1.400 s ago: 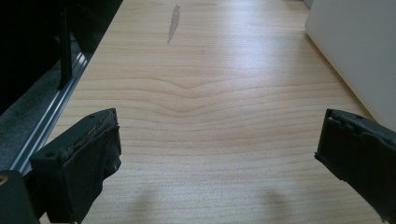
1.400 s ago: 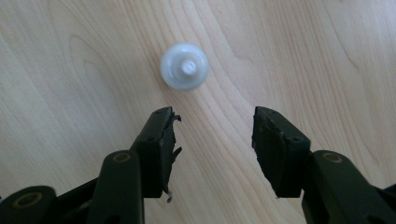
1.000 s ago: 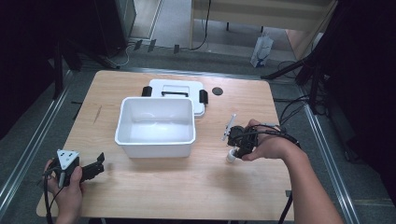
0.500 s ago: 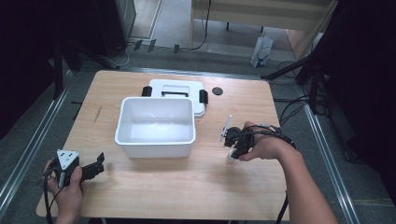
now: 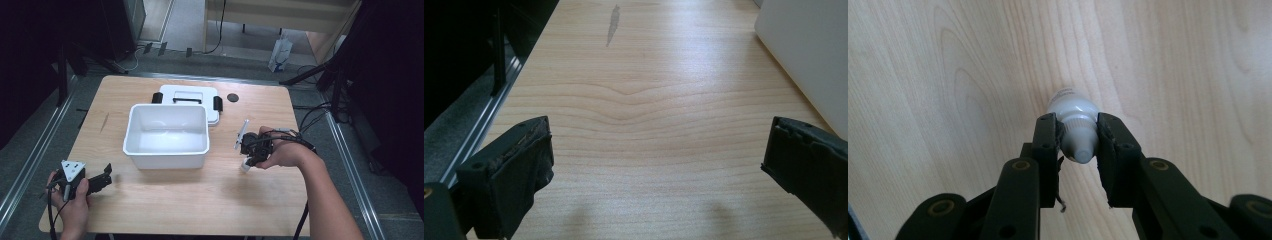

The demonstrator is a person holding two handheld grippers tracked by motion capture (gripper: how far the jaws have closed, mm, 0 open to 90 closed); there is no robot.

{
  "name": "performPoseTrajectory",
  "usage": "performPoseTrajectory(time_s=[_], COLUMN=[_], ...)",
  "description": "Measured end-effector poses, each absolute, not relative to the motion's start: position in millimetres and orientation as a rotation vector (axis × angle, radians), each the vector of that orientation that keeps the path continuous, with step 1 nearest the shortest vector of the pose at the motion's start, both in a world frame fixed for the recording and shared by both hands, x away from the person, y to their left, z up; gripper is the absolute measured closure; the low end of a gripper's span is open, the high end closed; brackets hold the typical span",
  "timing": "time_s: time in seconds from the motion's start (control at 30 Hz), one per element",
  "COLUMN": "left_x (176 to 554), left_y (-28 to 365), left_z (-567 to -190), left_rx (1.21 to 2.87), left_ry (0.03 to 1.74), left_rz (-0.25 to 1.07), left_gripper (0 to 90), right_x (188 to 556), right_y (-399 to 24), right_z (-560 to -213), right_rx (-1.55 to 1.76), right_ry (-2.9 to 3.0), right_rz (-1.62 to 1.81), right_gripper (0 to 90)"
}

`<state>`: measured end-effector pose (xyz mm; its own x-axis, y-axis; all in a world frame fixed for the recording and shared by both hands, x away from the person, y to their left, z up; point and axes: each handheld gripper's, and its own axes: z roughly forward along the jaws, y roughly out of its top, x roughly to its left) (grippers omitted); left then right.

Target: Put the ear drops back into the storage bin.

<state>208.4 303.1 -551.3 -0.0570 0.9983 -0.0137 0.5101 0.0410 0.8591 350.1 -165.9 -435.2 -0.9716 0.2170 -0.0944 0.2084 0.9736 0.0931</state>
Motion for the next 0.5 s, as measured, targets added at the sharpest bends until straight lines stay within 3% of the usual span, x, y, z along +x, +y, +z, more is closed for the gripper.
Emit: performPoseTrajectory(time_s=[0.5], left_x=[208.3], left_y=[303.1], left_z=[-551.3], left_rx=[1.552], left_ry=[1.641], left_rz=[0.918], left_gripper=[0.4], right_x=[360.7], right_y=[-153.9], right_z=[-395.0], right_rx=[0.319], right_ry=[2.986], right_rz=[0.147], right_gripper=[72.2])
